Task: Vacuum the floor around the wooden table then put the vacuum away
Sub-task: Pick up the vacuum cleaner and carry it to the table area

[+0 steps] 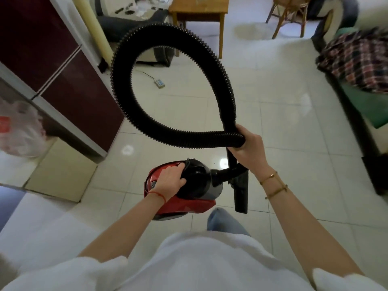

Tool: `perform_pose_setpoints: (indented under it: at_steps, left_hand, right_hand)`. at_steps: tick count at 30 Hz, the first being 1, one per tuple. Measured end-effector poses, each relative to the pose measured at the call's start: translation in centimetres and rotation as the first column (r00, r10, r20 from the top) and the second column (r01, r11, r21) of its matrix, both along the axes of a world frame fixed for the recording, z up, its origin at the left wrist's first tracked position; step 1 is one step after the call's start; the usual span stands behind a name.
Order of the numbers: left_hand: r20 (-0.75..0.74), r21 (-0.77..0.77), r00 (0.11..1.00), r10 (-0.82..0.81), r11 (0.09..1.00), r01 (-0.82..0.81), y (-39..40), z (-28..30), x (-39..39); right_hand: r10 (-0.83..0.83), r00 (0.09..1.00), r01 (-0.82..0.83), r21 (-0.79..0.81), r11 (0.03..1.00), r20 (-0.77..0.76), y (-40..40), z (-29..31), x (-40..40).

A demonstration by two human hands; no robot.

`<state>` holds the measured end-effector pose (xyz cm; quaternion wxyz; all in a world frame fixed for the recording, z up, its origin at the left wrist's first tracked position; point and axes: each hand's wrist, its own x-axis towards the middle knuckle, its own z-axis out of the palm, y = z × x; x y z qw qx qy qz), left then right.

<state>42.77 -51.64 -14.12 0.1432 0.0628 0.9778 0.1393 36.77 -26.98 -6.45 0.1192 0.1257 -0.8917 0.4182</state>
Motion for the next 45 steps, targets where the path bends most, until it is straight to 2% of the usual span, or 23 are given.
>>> perform_pose_setpoints:
  at_steps: [6, 13, 23, 37, 45]
  left_hand:
    - [-0.06, 0.032, 0.997, -0.04, 0.999, 0.042, 0.3, -1.2, -13.2]
    - [-0.108, -0.014, 0.994, -0.032, 0.999, 0.031, 2.3, -1.0, -28.5]
    - [-0.124, 0.051, 0.991, 0.049, 0.998, -0.043, 3.8, 0.4, -48.9]
    - [0.045, 0.026, 0.995, 0.089, 0.996, -0.09, -1.1, -1.6, -78.6]
    - [-0.011, 0.003, 0.994, 0.111, 0.994, -0.111, -4.5, -0.3, -93.3]
  right_hand:
    - [-0.031, 0.999, 0.031, 0.006, 0.999, 0.014, 0.9, -0.8, -12.3]
    - [-0.01, 0.998, 0.012, -0.023, 1.0, 0.06, 3.0, -0.4, -28.4]
    - [0.026, 0.999, -0.025, -0.021, 0.999, 0.043, 3.7, 1.2, -49.4]
    - [0.028, 0.995, -0.028, -0.002, 1.0, 0.093, -1.7, -1.1, -79.0]
    - [0.058, 0.996, -0.057, -0.021, 0.998, 0.063, -5.5, -0.5, -95.1]
